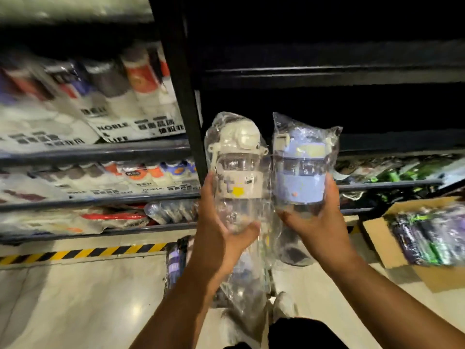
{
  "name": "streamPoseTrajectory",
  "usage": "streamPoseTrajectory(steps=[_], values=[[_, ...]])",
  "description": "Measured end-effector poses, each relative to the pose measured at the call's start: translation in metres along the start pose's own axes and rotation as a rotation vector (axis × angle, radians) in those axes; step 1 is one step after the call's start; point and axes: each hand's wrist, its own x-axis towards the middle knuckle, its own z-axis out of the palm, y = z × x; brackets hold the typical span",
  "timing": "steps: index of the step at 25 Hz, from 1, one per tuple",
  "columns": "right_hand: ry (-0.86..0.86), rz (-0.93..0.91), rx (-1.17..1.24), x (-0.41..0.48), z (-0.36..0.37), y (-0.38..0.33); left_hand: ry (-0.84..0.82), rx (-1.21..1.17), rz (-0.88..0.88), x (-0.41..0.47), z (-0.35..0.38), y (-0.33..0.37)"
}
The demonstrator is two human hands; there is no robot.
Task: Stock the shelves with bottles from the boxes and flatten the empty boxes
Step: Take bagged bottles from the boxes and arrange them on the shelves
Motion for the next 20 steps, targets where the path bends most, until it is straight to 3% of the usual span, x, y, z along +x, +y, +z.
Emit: streamPoseTrajectory(steps=[9,20], values=[[0.216,-0.358,0.031,0.021,-0.104,-0.168,-0.138,0.037,0.39,0.03,0.033,0.191],[0.096,-0.695,0.17,0.111,-0.219,-0.313,-0.019,-0.024,0.686,0.08,0.098,0.36]])
